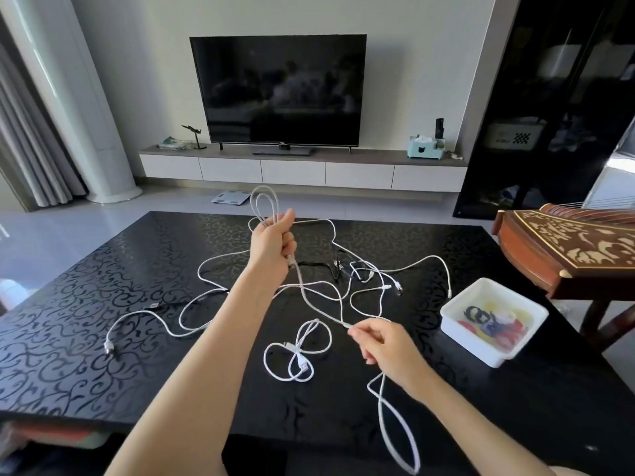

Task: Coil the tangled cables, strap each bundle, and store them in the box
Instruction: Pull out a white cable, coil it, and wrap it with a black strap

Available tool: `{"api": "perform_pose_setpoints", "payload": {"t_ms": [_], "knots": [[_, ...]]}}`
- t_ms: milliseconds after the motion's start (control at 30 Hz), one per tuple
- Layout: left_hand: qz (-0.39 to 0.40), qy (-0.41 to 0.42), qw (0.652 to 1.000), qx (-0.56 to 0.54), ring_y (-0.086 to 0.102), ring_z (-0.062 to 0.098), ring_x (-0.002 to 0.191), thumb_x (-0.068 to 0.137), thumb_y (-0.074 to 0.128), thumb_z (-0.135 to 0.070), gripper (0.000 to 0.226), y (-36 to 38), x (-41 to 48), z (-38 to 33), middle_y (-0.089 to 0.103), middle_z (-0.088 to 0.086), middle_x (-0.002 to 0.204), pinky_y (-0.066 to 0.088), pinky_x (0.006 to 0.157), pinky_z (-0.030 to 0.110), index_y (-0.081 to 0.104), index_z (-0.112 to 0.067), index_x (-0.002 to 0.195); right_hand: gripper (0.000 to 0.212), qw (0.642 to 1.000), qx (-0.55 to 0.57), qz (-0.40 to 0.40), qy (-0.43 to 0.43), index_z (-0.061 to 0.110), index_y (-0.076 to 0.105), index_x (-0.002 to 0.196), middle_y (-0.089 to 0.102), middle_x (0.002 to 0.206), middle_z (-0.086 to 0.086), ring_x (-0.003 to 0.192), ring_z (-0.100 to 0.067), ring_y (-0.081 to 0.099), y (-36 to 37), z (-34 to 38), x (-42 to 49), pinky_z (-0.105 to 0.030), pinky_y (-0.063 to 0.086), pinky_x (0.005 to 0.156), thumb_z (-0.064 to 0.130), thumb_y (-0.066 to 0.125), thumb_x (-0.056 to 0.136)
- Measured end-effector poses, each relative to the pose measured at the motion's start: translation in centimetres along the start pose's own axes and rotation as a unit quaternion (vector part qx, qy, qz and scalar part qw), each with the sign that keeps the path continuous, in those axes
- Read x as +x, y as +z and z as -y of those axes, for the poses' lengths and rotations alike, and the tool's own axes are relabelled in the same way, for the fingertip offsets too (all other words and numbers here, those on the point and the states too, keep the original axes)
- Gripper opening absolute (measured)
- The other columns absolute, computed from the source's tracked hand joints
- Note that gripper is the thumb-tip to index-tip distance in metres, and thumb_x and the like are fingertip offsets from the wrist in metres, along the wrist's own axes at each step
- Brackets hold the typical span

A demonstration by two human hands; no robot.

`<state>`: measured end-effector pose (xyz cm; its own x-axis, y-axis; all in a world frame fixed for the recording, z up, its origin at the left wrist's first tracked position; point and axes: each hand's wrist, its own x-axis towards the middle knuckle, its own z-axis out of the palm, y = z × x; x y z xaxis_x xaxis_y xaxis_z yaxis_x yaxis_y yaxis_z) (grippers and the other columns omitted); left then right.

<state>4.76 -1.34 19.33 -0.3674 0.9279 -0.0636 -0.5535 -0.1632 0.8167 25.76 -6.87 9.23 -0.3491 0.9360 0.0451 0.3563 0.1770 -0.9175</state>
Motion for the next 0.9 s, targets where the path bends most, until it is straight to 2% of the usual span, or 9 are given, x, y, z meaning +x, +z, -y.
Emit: {"api": "perform_pose_setpoints", "payload": {"t_ms": [67, 167, 267, 367, 433, 500, 667, 800, 900], "knots": [[0.003, 0.063, 0.981, 0.183, 0.028, 0.002, 0.035, 0.089, 0.063, -0.014, 0.019, -0.8, -0.2, -0.3, 0.037, -0.009, 0.050, 0.026, 0.034, 0.014, 0.049, -0.013, 0.079, 0.012, 0.997, -0.058, -0.022, -0.051, 0.019, 0.068, 0.083, 0.054, 0.051, 0.007, 0.049, -0.001, 0.047, -1.6, 0.1, -0.3, -0.023, 0.043, 0.057, 0.019, 0.060, 0.091], [0.093, 0.055, 0.940, 0.323, 0.027, 0.003, 0.039, 0.086, 0.062, -0.047, 0.035, -1.4, -2.4, 1.6, 0.034, -0.010, 0.053, 0.027, 0.037, 0.016, 0.049, -0.016, 0.080, 0.007, 0.966, -0.143, -0.091, -0.198, 0.025, 0.068, 0.086, 0.063, 0.069, 0.023, 0.064, 0.005, 0.057, -3.2, 2.7, -0.3, -0.011, 0.040, 0.063, 0.025, 0.062, 0.090], [0.180, -0.048, 0.942, 0.280, 0.019, 0.003, 0.041, 0.065, 0.050, -0.079, 0.064, -1.2, -5.3, 4.3, 0.025, -0.012, 0.053, 0.016, 0.037, 0.016, 0.047, -0.017, 0.079, 0.007, 0.934, -0.169, -0.172, -0.262, 0.022, 0.067, 0.087, 0.067, 0.076, 0.015, 0.068, -0.003, 0.061, -3.9, 5.7, 0.6, -0.018, 0.044, 0.063, 0.028, 0.064, 0.088], [0.215, -0.140, 0.938, 0.234, 0.016, 0.004, 0.042, 0.053, 0.044, -0.085, 0.071, -1.3, -7.3, 6.0, 0.023, -0.010, 0.055, 0.010, 0.039, 0.018, 0.050, -0.018, 0.076, 0.025, 0.938, -0.182, -0.213, -0.204, 0.019, 0.053, 0.080, 0.054, 0.056, 0.006, 0.050, -0.010, 0.049, -3.6, 6.4, 1.5, -0.019, 0.036, 0.053, 0.040, 0.068, 0.083], [0.248, -0.147, 0.929, 0.233, 0.017, 0.005, 0.044, 0.069, 0.055, -0.077, 0.062, -1.7, -8.0, 6.7, 0.024, -0.008, 0.057, 0.013, 0.041, 0.019, 0.052, -0.016, 0.079, 0.031, 0.927, -0.228, -0.238, -0.177, 0.019, 0.048, 0.077, 0.045, 0.052, 0.011, 0.049, -0.009, 0.044, -3.0, 6.3, 1.8, -0.024, 0.031, 0.053, 0.044, 0.066, 0.083], [0.288, -0.128, 0.915, 0.254, 0.017, 0.006, 0.045, 0.082, 0.064, -0.048, 0.036, -2.1, -8.5, 6.9, 0.024, -0.008, 0.057, 0.013, 0.042, 0.021, 0.048, -0.016, 0.077, 0.030, 0.917, -0.257, -0.247, -0.182, 0.019, 0.052, 0.075, 0.043, 0.054, 0.012, 0.053, -0.012, 0.045, -2.7, 6.4, 1.8, -0.028, 0.031, 0.054, 0.045, 0.066, 0.083], [0.289, -0.139, 0.904, 0.283, 0.023, 0.004, 0.042, 0.101, 0.041, -0.022, 0.026, -2.6, -9.0, 7.4, 0.030, -0.011, 0.051, 0.021, 0.038, 0.014, 0.050, -0.011, 0.080, 0.021, 0.881, -0.383, -0.202, -0.190, 0.022, 0.071, 0.076, 0.048, 0.074, 0.006, 0.074, -0.013, 0.043, -3.8, 7.8, 2.0, -0.026, 0.025, 0.058, 0.044, 0.071, 0.078], [0.259, -0.126, 0.899, 0.331, 0.026, 0.005, 0.043, 0.103, 0.034, -0.024, 0.033, -3.0, -8.9, 8.1, 0.033, -0.010, 0.052, 0.024, 0.040, 0.016, 0.039, -0.015, 0.072, 0.018, 0.922, -0.364, -0.042, -0.128, 0.020, 0.071, 0.074, 0.054, 0.062, 0.010, 0.062, -0.011, 0.051, -5.5, 8.7, 2.6, -0.022, 0.029, 0.052, 0.036, 0.069, 0.082], [0.246, -0.110, 0.909, 0.318, 0.053, 0.011, 0.055, 0.103, 0.033, -0.022, 0.031, -2.8, -8.9, 8.8, 0.053, 0.000, 0.065, 0.045, 0.053, 0.020, 0.043, -0.012, 0.076, 0.023, 0.952, -0.292, -0.019, -0.094, 0.011, 0.071, 0.070, 0.061, 0.060, -0.003, 0.055, -0.013, 0.050, -5.3, 8.4, 3.1, -0.016, 0.033, 0.049, 0.029, 0.068, 0.085]]}}
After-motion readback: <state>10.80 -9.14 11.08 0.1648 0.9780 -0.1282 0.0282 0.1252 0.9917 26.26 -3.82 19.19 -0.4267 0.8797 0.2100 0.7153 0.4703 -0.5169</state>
